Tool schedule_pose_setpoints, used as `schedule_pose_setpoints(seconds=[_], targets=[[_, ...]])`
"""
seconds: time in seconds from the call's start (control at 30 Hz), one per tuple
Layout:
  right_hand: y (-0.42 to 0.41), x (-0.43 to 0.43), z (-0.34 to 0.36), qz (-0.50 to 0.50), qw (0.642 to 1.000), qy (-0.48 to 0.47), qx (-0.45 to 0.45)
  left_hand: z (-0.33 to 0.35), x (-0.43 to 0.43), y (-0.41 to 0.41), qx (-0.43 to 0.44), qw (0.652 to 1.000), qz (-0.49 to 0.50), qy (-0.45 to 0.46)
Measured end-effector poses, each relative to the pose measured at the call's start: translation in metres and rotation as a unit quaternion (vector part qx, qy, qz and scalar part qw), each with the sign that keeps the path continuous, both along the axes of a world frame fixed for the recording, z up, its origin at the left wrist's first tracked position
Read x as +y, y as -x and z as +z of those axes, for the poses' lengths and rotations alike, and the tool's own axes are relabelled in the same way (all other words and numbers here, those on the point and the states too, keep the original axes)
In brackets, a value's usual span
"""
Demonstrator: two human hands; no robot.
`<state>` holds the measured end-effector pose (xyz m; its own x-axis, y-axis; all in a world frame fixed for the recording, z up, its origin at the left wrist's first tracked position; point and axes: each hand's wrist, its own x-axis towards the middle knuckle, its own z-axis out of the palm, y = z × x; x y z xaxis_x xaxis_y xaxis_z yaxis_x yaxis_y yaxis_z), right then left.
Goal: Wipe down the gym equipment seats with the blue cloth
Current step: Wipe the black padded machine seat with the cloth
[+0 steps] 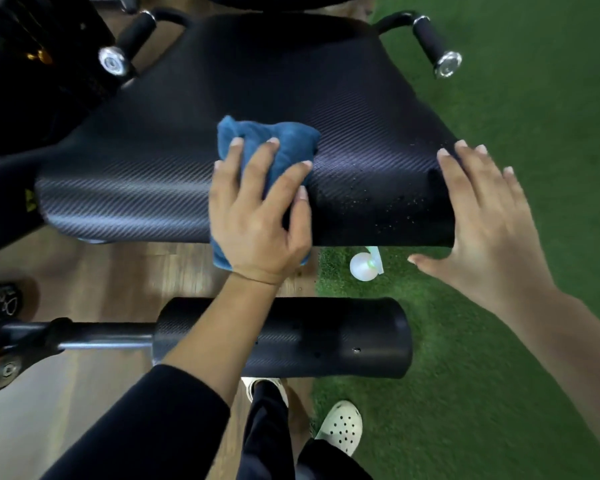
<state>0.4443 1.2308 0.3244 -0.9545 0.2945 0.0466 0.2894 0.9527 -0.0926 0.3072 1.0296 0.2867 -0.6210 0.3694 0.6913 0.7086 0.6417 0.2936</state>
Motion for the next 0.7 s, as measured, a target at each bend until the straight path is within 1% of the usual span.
schedule_pose_setpoints(seconds=[0.17, 0.27, 0.33, 0.43, 0.47, 0.6, 0.7], targets=[[-0.008, 0.003, -0.013, -0.002, 0.999, 0.022, 0.025, 0.002, 0.047, -0.029, 0.007, 0.995, -0.067, 0.068], [-0.010, 0.003, -0.019, -0.006, 0.999, 0.023, 0.044, 0.003, 0.036, -0.022, 0.011, 0.990, -0.102, 0.100], [-0.010, 0.005, -0.020, -0.017, 0.997, 0.033, 0.069, 0.002, 0.013, -0.011, 0.013, 0.992, -0.075, 0.102], [-0.012, 0.008, -0.022, -0.030, 0.995, 0.047, 0.086, -0.004, -0.025, 0.008, 0.019, 0.996, 0.032, 0.082], [-0.012, 0.010, -0.023, -0.030, 0.995, 0.045, 0.086, -0.007, -0.030, 0.011, 0.013, 0.996, 0.049, 0.068], [-0.016, 0.017, -0.027, -0.029, 0.995, 0.048, 0.088, -0.011, -0.001, -0.001, 0.003, 0.998, 0.070, 0.009], [-0.017, 0.019, -0.028, -0.027, 0.993, 0.050, 0.099, -0.008, 0.036, -0.022, -0.002, 0.999, 0.044, 0.004]])
